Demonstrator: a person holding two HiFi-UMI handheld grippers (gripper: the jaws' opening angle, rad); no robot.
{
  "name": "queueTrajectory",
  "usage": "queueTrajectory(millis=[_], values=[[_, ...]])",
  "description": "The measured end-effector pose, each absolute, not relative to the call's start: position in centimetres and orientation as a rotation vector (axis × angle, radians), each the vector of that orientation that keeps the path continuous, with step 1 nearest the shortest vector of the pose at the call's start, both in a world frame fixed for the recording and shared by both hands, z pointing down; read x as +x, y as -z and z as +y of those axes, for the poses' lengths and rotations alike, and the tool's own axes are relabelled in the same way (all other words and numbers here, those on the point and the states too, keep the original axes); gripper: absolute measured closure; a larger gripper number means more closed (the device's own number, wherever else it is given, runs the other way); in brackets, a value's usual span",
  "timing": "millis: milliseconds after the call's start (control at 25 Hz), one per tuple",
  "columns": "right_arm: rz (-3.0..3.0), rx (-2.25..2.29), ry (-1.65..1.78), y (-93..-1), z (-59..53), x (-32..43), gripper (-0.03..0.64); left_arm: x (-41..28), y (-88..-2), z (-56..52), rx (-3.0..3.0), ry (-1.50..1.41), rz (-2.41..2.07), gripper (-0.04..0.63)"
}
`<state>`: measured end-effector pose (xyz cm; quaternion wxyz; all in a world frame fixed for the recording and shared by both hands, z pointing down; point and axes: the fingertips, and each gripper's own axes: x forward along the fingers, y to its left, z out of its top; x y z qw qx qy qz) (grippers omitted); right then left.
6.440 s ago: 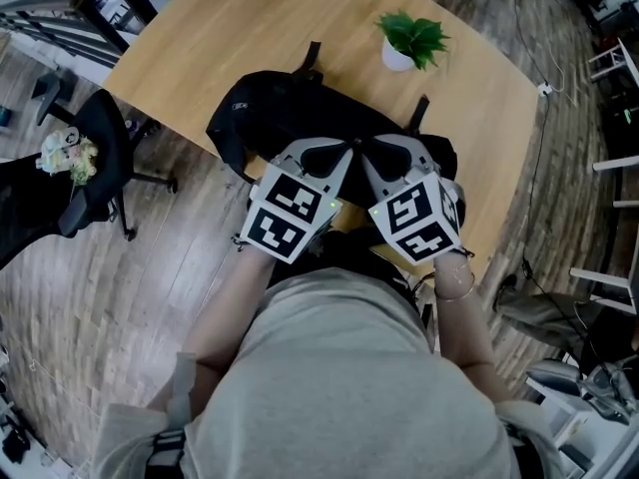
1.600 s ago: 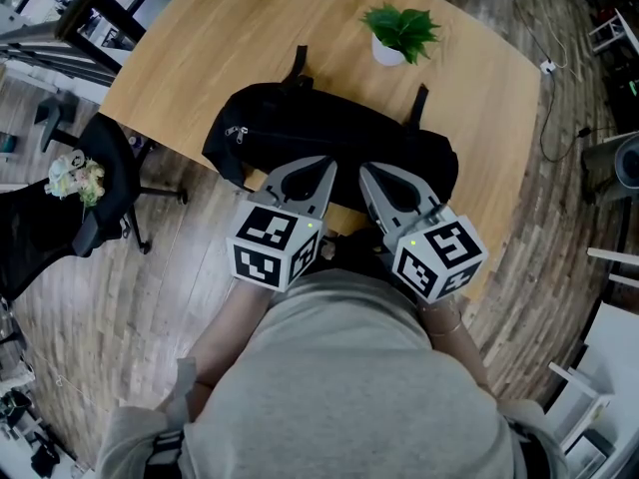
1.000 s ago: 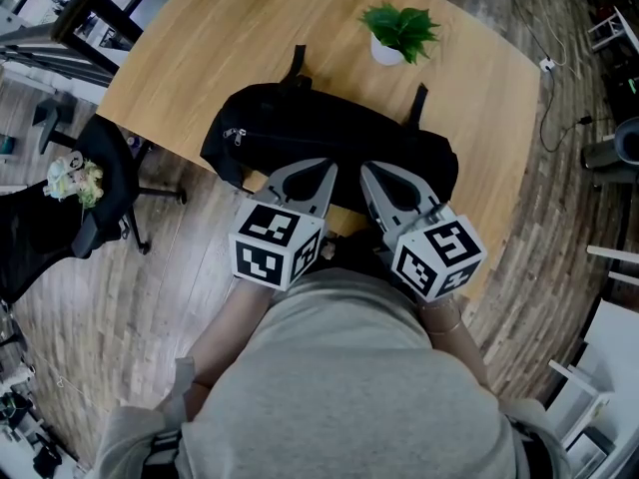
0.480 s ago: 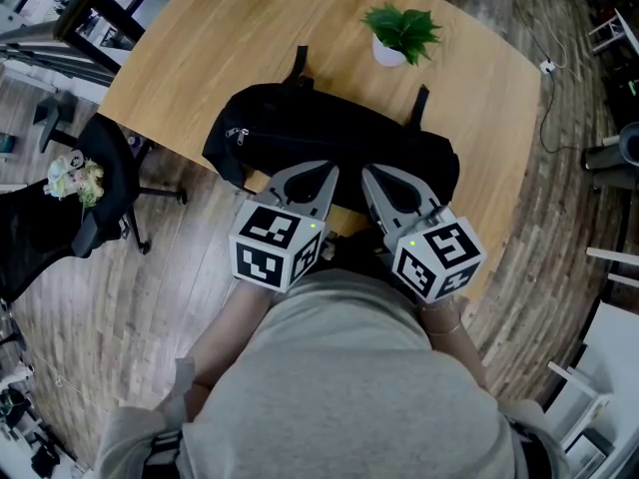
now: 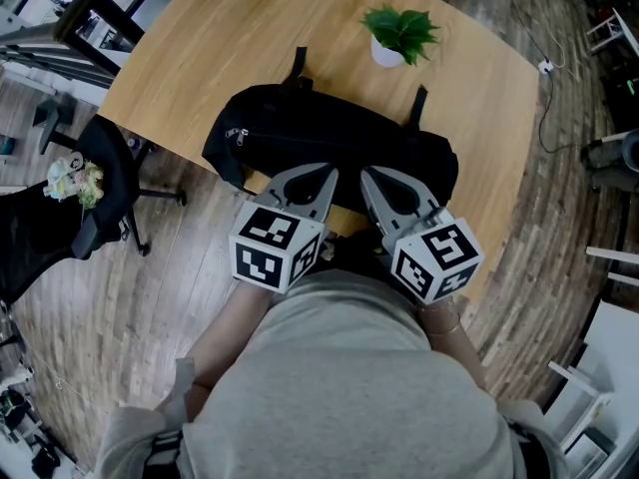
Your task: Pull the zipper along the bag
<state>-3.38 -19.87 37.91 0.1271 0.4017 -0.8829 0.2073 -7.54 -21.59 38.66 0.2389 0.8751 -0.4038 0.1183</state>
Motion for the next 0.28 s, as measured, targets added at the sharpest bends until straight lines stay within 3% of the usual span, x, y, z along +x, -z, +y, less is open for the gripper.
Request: queueTrajectory(millis=[280], values=[[-2.548,1.15,-0.583,-38.38,-19.53,-3.75,0.611,-7.88,-38.87,-21.46,2.392,-0.326,-1.119,0.578]])
